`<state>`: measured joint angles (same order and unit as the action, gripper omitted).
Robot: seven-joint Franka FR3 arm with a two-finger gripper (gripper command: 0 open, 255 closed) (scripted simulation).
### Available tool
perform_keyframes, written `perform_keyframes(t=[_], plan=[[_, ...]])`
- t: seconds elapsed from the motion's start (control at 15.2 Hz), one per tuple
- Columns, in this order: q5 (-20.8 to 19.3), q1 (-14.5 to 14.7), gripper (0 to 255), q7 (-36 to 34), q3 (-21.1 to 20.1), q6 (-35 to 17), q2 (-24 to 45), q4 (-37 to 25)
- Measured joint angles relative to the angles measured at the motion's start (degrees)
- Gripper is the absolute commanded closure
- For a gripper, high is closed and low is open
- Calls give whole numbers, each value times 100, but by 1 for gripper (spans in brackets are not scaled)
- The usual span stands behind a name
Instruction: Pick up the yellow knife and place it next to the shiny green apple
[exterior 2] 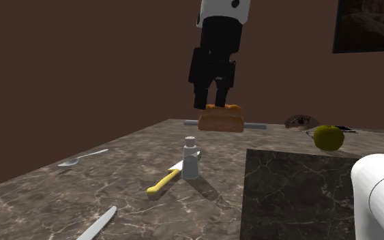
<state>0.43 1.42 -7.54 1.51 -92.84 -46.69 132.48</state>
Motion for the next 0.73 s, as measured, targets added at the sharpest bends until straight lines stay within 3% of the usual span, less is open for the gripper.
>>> perform_keyframes(t=[0.2,0.46,0.73], plan=[[8,-184,0,-550,-268,-218,132,77],[-11,-782,0,-2476,-1132,-874,584,316],[-225,-1506,0,-4557,-1956,-1330,1372,169]])
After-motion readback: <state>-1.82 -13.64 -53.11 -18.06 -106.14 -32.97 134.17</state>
